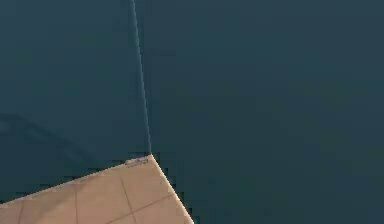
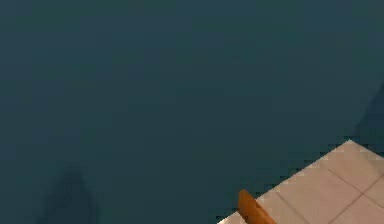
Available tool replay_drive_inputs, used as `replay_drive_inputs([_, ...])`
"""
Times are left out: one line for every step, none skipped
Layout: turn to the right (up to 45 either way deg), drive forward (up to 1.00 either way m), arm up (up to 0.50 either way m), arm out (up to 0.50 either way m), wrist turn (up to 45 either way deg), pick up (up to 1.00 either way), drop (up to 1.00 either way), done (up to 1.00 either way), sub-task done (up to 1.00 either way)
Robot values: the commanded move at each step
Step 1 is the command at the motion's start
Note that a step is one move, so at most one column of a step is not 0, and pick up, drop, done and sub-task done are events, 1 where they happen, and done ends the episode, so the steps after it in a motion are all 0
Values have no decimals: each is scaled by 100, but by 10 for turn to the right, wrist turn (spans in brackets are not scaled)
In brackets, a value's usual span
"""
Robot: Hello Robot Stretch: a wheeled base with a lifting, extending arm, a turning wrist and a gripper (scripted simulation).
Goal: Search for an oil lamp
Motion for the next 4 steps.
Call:
replay_drive_inputs([-450,0,0,0,0,0,0,0,0])
replay_drive_inputs([-450,0,0,0,0,0,0,0,0])
replay_drive_inputs([-360,0,0,0,0,0,0,0,0])
replay_drive_inputs([0,5,0,0,0,0,0,0,0])
